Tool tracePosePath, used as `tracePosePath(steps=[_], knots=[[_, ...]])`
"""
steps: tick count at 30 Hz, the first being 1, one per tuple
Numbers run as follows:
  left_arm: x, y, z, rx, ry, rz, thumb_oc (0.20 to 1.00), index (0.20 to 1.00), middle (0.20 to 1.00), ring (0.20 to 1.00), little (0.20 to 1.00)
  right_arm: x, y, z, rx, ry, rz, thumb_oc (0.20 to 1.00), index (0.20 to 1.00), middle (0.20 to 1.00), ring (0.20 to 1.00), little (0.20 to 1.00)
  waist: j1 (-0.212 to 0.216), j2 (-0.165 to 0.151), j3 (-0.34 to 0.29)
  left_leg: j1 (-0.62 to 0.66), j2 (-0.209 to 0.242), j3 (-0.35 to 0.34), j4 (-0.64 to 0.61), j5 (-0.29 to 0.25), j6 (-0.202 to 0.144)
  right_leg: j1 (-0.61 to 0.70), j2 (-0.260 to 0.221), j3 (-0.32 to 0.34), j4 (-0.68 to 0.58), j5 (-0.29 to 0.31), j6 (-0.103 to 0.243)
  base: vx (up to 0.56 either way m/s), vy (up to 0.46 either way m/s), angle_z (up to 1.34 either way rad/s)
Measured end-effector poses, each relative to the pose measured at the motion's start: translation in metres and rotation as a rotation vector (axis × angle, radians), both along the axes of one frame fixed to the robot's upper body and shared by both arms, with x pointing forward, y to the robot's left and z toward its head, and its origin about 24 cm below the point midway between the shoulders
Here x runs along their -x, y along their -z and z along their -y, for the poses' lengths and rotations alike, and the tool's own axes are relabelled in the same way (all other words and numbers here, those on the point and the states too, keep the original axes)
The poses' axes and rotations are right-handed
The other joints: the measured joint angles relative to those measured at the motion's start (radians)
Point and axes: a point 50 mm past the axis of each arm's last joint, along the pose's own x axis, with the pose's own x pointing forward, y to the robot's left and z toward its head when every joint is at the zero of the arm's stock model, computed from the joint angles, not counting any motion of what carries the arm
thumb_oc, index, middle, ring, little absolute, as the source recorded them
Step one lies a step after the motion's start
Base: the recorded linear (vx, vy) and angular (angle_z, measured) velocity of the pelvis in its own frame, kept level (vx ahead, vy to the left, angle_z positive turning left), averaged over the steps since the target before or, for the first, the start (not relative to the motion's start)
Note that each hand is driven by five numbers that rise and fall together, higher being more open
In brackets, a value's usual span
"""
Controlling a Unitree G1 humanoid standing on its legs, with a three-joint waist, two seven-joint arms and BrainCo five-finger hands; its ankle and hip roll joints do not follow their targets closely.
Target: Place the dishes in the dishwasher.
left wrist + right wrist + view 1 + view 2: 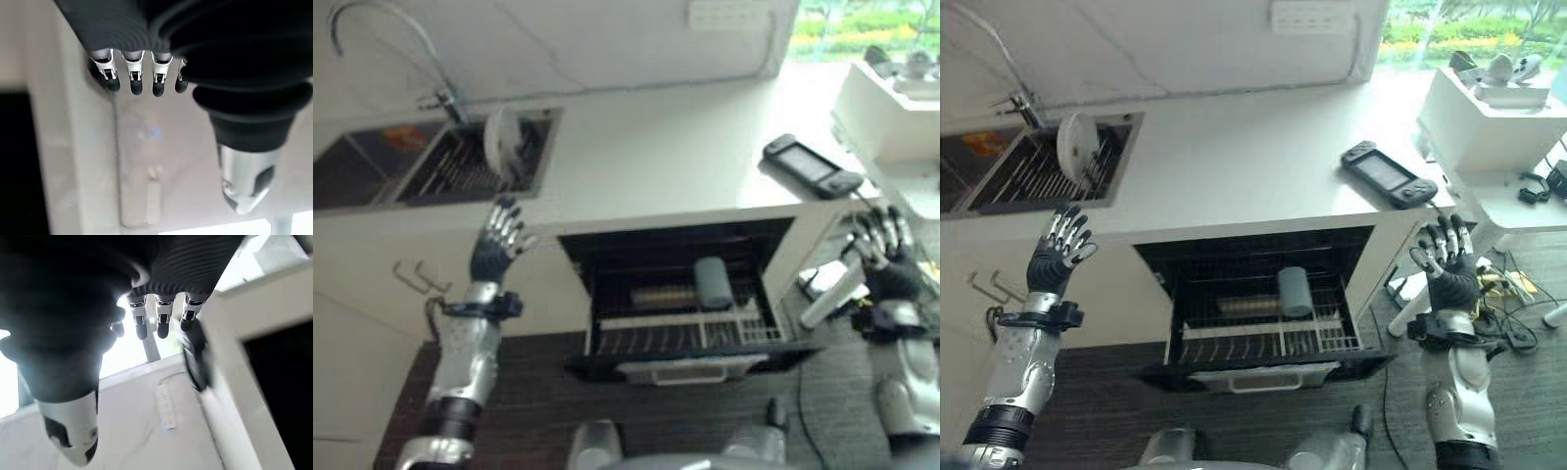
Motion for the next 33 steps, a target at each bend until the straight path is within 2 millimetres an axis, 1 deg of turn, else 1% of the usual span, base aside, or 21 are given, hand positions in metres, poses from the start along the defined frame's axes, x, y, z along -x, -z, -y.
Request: tracePosePath(steps=[2, 3, 4, 6, 7, 8, 9, 10, 11, 12, 13, 14, 15, 17, 19, 22, 24, 27, 31, 32, 33], knots=[[0.014, -0.019, -0.005, -0.029, 0.011, 0.06, 1.0, 1.0, 1.0, 1.0, 1.0, 0.003, -0.017, 0.005, 0.016, 0.016, 0.078, 1.0, 1.0, 1.0, 1.0, 1.0, 0.001, -0.006, -0.005, 0.073, -0.075, 0.013, -0.184, 0.093, 0.075, 0.041, 0.087, -0.001, 0.174, -0.211, 0.03, -0.09, 0.507, -0.29], [0.013, -0.04, 0.002, -0.045, 0.046, 0.156, 1.0, 1.0, 1.0, 1.0, 1.0, 0.014, -0.032, 0.015, 0.056, 0.06, 0.148, 1.0, 1.0, 1.0, 1.0, 1.0, 0.01, 0.015, 0.003, 0.091, -0.092, 0.0, -0.231, 0.129, 0.076, 0.004, 0.108, 0.005, 0.377, -0.329, 0.022, -0.01, 0.198, 0.41], [0.013, -0.05, 0.005, -0.05, 0.057, 0.213, 1.0, 1.0, 1.0, 1.0, 1.0, 0.017, -0.033, 0.016, 0.064, 0.063, 0.154, 1.0, 1.0, 1.0, 1.0, 1.0, -0.003, 0.03, -0.008, 0.114, -0.107, -0.009, -0.277, 0.144, 0.053, -0.014, 0.186, -0.006, 0.546, -0.412, 0.009, 0.02, 0.14, 0.35], [0.012, -0.053, 0.001, -0.037, 0.02, 0.23, 1.0, 1.0, 1.0, 1.0, 1.0, 0.009, -0.038, 0.0, 0.061, -0.004, 0.184, 1.0, 1.0, 1.0, 1.0, 1.0, -0.003, 0.032, -0.019, 0.12, -0.113, 0.001, -0.296, 0.133, -0.025, 0.003, 0.38, -0.009, 0.488, -0.485, -0.054, 0.04, 0.018, 0.08], [0.012, -0.052, 0.002, -0.029, 0.008, 0.225, 1.0, 1.0, 1.0, 1.0, 1.0, 0.006, -0.031, -0.013, 0.015, -0.032, 0.18, 1.0, 1.0, 1.0, 1.0, 1.0, 0.005, -0.04, -0.032, 0.062, -0.135, 0.02, -0.166, 0.05, -0.147, 0.042, 0.405, 0.007, 0.324, -0.446, -0.14, 0.04, -0.022, -0.11], [0.009, -0.058, 0.006, -0.069, 0.038, 0.229, 1.0, 1.0, 1.0, 1.0, 1.0, -0.001, -0.028, -0.025, -0.028, -0.056, 0.186, 1.0, 1.0, 1.0, 1.0, 1.0, -0.002, -0.131, -0.055, -0.068, -0.122, -0.014, 0.145, -0.018, 0.022, 0.053, 0.327, 0.055, 0.217, -0.507, -0.202, 0.03, -0.019, -0.18], [0.005, -0.042, 0.025, 0.009, 0.058, 0.204, 1.0, 1.0, 1.0, 1.0, 1.0, -0.008, -0.036, -0.019, 0.03, -0.062, 0.19, 1.0, 1.0, 1.0, 1.0, 1.0, 0.0, 0.005, -0.049, -0.02, 0.048, -0.135, 0.02, -0.025, -0.092, 0.086, 0.393, 0.045, 0.205, -0.514, -0.122, -0.01, 0.038, -0.18], [0.004, -0.028, 0.031, 0.031, 0.062, 0.155, 1.0, 1.0, 1.0, 1.0, 1.0, -0.01, -0.027, -0.019, 0.013, -0.058, 0.148, 1.0, 1.0, 1.0, 1.0, 1.0, -0.002, -0.001, -0.053, 0.035, -0.012, -0.15, -0.044, 0.015, -0.128, 0.085, 0.36, 0.066, 0.216, -0.537, -0.117, -0.03, 0.126, -0.18], [0.009, -0.021, 0.033, 0.045, 0.056, 0.137, 1.0, 1.0, 1.0, 1.0, 1.0, -0.013, -0.028, -0.023, 0.011, -0.07, 0.149, 1.0, 1.0, 1.0, 1.0, 1.0, 0.003, 0.026, -0.049, 0.055, -0.021, -0.135, -0.058, 0.073, -0.136, 0.075, 0.38, 0.016, 0.263, -0.565, -0.167, -0.03, 0.196, -0.28], [0.009, -0.025, 0.029, 0.02, 0.052, 0.145, 1.0, 1.0, 1.0, 1.0, 1.0, -0.015, -0.029, -0.026, 0.006, -0.082, 0.156, 1.0, 1.0, 1.0, 1.0, 1.0, 0.022, -0.011, -0.044, -0.027, -0.048, -0.118, 0.103, 0.122, -0.186, 0.061, 0.378, 0.027, 0.297, -0.578, -0.202, 0.02, 0.292, -0.3], [0.008, -0.03, 0.025, -0.011, 0.05, 0.153, 1.0, 1.0, 1.0, 1.0, 1.0, -0.017, -0.031, -0.027, 0.009, -0.088, 0.166, 1.0, 1.0, 1.0, 1.0, 1.0, 0.029, -0.071, -0.045, -0.103, -0.101, -0.12, 0.251, 0.175, -0.204, 0.088, 0.351, 0.045, 0.221, -0.533, -0.233, 0.06, 0.339, -0.32], [0.012, -0.024, 0.023, 0.003, 0.024, 0.143, 1.0, 1.0, 1.0, 1.0, 1.0, -0.019, -0.04, -0.023, 0.042, -0.089, 0.188, 1.0, 1.0, 1.0, 1.0, 1.0, 0.025, -0.022, -0.051, -0.131, -0.065, -0.154, 0.261, 0.105, -0.121, 0.111, 0.354, 0.04, 0.172, -0.513, -0.183, 0.17, 0.71, -0.28], [0.012, -0.034, 0.015, -0.006, -0.01, 0.192, 1.0, 1.0, 1.0, 1.0, 1.0, -0.019, -0.042, -0.023, 0.048, -0.091, 0.191, 1.0, 1.0, 1.0, 1.0, 1.0, 0.009, 0.005, -0.059, -0.097, 0.037, -0.18, 0.052, 0.09, -0.092, 0.11, 0.363, 0.052, 0.141, -0.493, -0.146, 0.18, 0.7, -0.29], [0.007, -0.042, 0.014, -0.005, -0.021, 0.225, 1.0, 1.0, 1.0, 1.0, 1.0, -0.019, -0.04, -0.021, 0.064, -0.099, 0.16, 1.0, 1.0, 1.0, 1.0, 1.0, 0.002, 0.019, -0.067, -0.009, 0.131, -0.287, -0.216, 0.143, -0.13, 0.115, 0.372, 0.088, 0.116, -0.471, -0.112, 0.11, 0.547, -0.36], [0.004, -0.036, 0.022, 0.022, -0.006, 0.214, 1.0, 1.0, 1.0, 1.0, 1.0, -0.019, -0.044, -0.016, 0.095, -0.101, 0.153, 1.0, 1.0, 1.0, 1.0, 1.0, -0.008, 0.044, -0.069, 0.065, 0.19, -0.29, -0.327, 0.166, -0.156, 0.113, 0.352, 0.123, 0.115, -0.458, -0.095, 0.04, 0.419, -0.46], [-0.001, -0.021, 0.022, -0.006, 0.01, 0.147, 1.0, 1.0, 1.0, 1.0, 1.0, -0.019, -0.046, -0.017, 0.098, -0.107, 0.162, 1.0, 1.0, 1.0, 1.0, 1.0, -0.04, 0.114, -0.078, 0.124, 0.119, -0.189, -0.363, 0.235, -0.144, 0.108, 0.273, 0.163, 0.1, -0.421, -0.009, 0.1, 0.486, -0.34], [0.004, -0.026, 0.017, -0.029, 0.002, 0.153, 1.0, 1.0, 1.0, 1.0, 1.0, -0.009, -0.034, -0.028, 0.038, -0.123, 0.141, 1.0, 1.0, 1.0, 1.0, 1.0, -0.018, 0.06, -0.063, 0.14, -0.012, -0.18, -0.351, 0.22, -0.093, 0.142, 0.161, 0.209, 0.016, -0.359, 0.053, 0.08, 0.299, -0.47], [0.004, -0.032, 0.012, -0.062, 0.005, 0.163, 1.0, 1.0, 1.0, 1.0, 1.0, -0.004, -0.024, -0.035, 0.008, -0.149, 0.111, 1.0, 1.0, 1.0, 1.0, 1.0, -0.004, 0.041, -0.061, 0.146, -0.085, -0.137, -0.351, 0.22, -0.027, 0.156, 0.101, 0.174, -0.065, -0.238, -0.033, 0.05, 0.167, -0.29], [0.016, -0.04, 0.0, -0.11, -0.02, 0.165, 1.0, 1.0, 1.0, 1.0, 1.0, -0.005, -0.019, -0.046, 0.004, -0.215, 0.094, 1.0, 1.0, 1.0, 1.0, 1.0, 0.029, 0.024, -0.062, 0.176, -0.075, -0.057, -0.375, 0.219, -0.004, 0.092, 0.127, 0.034, 0.095, -0.253, 0.009, 0.02, 0.045, -0.52], [0.02, -0.039, 0.001, -0.112, -0.019, 0.16, 1.0, 1.0, 1.0, 1.0, 1.0, -0.005, -0.016, -0.047, 0.002, -0.225, 0.088, 1.0, 1.0, 1.0, 1.0, 1.0, 0.023, 0.019, -0.063, 0.185, -0.074, -0.046, -0.391, 0.219, 0.005, 0.083, 0.17, 0.038, 0.148, -0.302, 0.043, 0.03, -0.095, -0.39], [0.021, -0.04, 0.005, -0.121, -0.005, 0.164, 1.0, 1.0, 1.0, 1.0, 1.0, -0.006, -0.015, -0.053, -0.002, -0.249, 0.084, 1.0, 1.0, 1.0, 1.0, 1.0, 0.027, 0.001, -0.068, 0.182, -0.058, -0.026, -0.395, 0.22, 0.004, 0.085, 0.253, 0.034, 0.155, -0.374, 0.009, 0.09, -0.198, -0.38]])
